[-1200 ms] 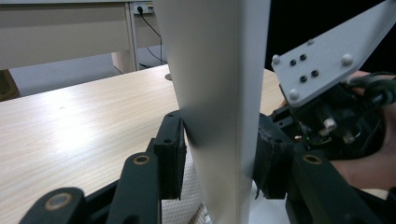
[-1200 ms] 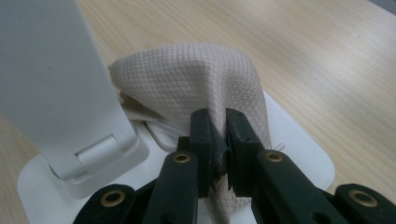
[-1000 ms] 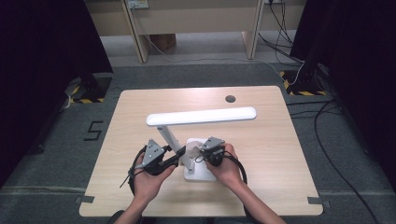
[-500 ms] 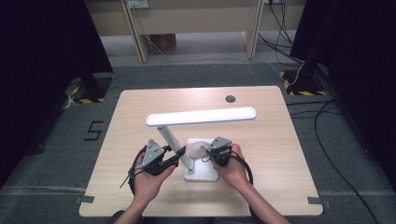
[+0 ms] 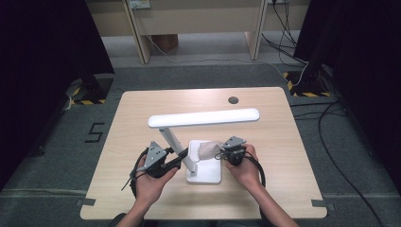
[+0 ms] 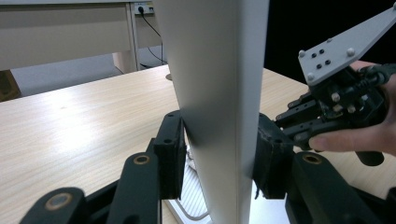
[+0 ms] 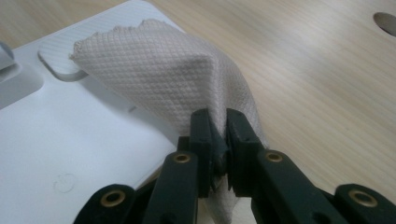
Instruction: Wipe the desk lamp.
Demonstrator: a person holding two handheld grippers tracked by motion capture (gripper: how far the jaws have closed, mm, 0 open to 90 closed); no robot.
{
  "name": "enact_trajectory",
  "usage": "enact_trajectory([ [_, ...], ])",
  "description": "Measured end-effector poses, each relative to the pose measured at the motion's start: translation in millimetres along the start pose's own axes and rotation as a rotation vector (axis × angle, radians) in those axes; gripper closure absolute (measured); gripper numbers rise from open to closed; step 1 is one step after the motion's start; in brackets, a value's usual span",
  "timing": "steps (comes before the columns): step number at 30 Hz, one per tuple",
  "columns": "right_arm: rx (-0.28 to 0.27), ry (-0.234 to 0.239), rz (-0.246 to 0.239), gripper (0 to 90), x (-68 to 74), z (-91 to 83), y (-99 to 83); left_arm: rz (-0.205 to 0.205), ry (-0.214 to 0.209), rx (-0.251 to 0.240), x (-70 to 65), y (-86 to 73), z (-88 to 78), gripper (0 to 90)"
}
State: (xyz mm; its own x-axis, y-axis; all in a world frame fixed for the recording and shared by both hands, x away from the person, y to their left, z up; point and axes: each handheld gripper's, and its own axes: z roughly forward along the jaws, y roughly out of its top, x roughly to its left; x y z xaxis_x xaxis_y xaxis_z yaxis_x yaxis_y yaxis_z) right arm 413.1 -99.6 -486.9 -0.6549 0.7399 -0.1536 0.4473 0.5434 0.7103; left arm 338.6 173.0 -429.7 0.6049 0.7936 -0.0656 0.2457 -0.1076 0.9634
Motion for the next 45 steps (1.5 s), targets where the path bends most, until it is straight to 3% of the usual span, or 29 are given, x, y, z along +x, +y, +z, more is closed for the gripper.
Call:
enact_trajectory([
  [8, -0.064, -0.007, 0.036, 83.1, -2.9, -7.5, 18.2, 0.0, 0.0, 0.002, -0.1, 0.0, 0.2, 58.9],
  [13, -0.085, 0.013, -0.004, 83.0, 6.9, 0.7, 40.0, -0.002, -0.002, 0.001, -0.1, -0.1, 0.1, 58.5],
  [16, -0.076, 0.026, -0.038, 83.0, 15.4, 8.3, 51.9, -0.004, -0.002, 0.0, 0.0, -0.4, 0.2, 58.3],
  [22, -0.054, 0.069, -0.057, 83.0, 32.6, 26.1, 69.4, -0.007, -0.005, -0.002, 0.4, -1.1, -0.4, 58.3],
  [24, -0.046, 0.078, -0.095, 83.0, 35.8, 33.2, 73.3, -0.008, -0.006, -0.001, 0.4, -1.1, -0.5, 58.3],
  [25, -0.036, 0.081, -0.083, 83.0, 38.3, 35.0, 73.7, -0.007, -0.007, 0.0, 0.4, -1.1, -0.5, 58.3],
  [26, -0.029, 0.081, -0.11, 83.0, 38.1, 37.7, 74.6, -0.007, -0.007, -0.001, 0.4, -1.0, -0.5, 58.3],
  [30, 0.015, 0.075, -0.129, 82.9, 36.4, 45.5, 72.2, -0.01, -0.008, -0.003, 0.5, -1.6, -0.2, 58.3],
  [34, 0.034, 0.06, -0.113, 82.9, 28.3, 49.1, 67.3, -0.009, -0.008, -0.002, 0.4, -1.5, 0.0, 58.2],
  [35, 0.045, 0.052, -0.078, 82.9, 27.5, 48.7, 65.8, -0.008, -0.007, -0.002, 0.3, -1.5, 0.0, 58.2],
  [37, 0.037, 0.049, -0.101, 83.0, 21.4, 50.1, 65.0, -0.008, -0.007, -0.001, 0.1, -1.5, 0.0, 58.0],
  [45, 0.053, 0.023, -0.082, 82.9, 10.2, 48.0, 59.6, -0.01, -0.008, -0.001, 0.0, -1.8, -0.3, 57.6],
])
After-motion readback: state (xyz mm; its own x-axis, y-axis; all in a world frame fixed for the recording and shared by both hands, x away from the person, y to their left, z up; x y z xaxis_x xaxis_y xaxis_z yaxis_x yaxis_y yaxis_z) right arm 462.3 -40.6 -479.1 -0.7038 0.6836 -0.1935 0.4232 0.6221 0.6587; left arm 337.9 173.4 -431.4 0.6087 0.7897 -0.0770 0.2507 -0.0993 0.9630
